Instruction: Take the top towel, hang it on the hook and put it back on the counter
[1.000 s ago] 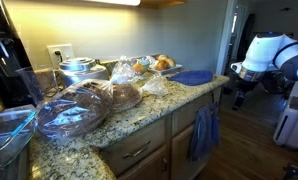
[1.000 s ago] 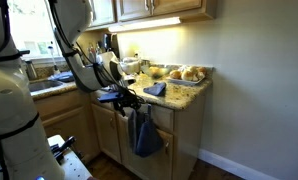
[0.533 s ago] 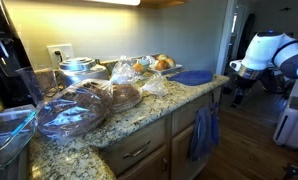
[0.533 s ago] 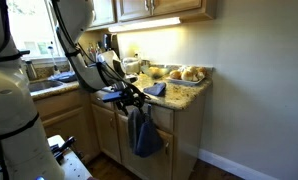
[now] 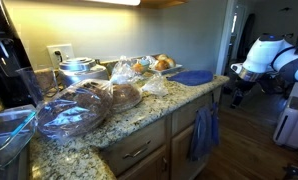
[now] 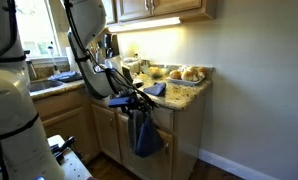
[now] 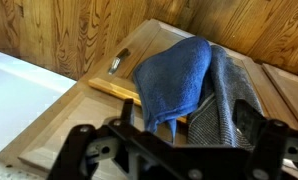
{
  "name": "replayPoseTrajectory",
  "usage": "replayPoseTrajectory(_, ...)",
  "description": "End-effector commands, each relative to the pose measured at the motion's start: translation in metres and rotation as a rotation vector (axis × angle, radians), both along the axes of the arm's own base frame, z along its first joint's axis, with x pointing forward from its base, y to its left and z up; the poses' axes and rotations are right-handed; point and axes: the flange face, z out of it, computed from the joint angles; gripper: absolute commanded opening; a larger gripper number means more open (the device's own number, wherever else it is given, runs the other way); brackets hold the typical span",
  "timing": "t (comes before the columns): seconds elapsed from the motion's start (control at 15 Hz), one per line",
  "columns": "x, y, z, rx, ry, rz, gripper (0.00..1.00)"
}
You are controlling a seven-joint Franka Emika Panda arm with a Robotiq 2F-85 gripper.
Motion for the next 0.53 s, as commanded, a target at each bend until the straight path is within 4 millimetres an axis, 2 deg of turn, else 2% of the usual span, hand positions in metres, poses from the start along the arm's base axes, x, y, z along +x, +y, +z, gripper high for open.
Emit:
replayPoseTrajectory(0.0,0.003,-0.015,-0.011,0.049,-0.016,-0.012,1.00)
replayPoseTrajectory(0.47,0.019,-0.049,-0.032,0.090,-0.030,-0.048,1.00)
